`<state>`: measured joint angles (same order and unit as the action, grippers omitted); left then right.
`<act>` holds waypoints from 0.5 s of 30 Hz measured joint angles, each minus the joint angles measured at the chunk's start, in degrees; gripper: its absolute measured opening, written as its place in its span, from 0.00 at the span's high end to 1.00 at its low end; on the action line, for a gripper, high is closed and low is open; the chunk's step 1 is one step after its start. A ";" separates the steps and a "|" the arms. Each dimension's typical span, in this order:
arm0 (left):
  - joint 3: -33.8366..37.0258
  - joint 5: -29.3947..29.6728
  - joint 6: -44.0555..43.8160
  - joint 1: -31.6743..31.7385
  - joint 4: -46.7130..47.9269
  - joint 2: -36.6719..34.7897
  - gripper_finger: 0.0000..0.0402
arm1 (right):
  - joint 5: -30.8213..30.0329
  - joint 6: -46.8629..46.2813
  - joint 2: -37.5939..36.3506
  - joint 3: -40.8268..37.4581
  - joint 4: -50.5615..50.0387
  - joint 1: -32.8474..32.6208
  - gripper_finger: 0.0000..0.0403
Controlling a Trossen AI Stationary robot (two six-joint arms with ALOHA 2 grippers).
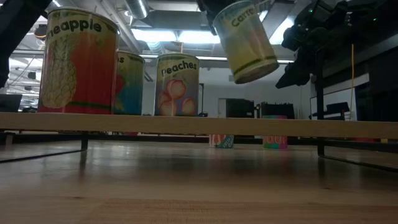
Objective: Pick and place cans onto a shelf
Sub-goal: Put the blue yellow canned carrot on the shelf
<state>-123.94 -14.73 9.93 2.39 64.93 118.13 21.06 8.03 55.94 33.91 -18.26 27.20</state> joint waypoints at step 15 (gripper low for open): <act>0.02 2.07 0.92 -0.65 2.31 5.49 1.00 | -0.02 -0.02 0.00 0.00 -0.04 -0.01 0.61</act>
<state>-123.92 -12.66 10.86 1.74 67.23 123.62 21.04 8.01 55.94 33.91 -18.31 27.19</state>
